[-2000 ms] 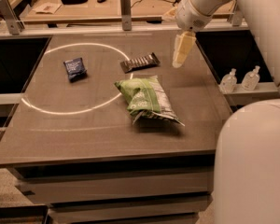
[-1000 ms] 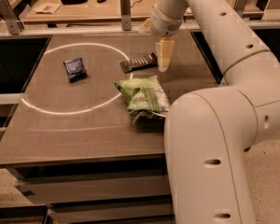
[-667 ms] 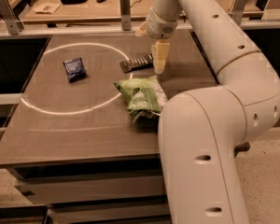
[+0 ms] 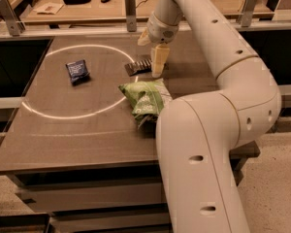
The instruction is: Move rxbar chocolate near green jalapeno chip bag
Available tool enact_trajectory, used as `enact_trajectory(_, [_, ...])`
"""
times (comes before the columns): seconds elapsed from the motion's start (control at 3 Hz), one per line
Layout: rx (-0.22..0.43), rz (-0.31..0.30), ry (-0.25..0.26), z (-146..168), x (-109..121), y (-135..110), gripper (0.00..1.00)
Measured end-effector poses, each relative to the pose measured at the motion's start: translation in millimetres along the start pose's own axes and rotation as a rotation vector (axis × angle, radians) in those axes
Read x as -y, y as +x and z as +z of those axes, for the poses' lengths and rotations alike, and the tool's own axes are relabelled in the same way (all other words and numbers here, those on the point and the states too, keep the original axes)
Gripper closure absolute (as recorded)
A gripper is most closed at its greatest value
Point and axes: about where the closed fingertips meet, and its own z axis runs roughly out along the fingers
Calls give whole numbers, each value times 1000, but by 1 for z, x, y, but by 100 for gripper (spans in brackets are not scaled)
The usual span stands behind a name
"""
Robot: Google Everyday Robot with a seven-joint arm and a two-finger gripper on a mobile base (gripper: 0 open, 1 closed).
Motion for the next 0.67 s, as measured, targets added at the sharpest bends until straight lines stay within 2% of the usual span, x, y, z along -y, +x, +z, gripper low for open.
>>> enact_trajectory(0.67, [4, 24, -8, 6, 3, 5, 63])
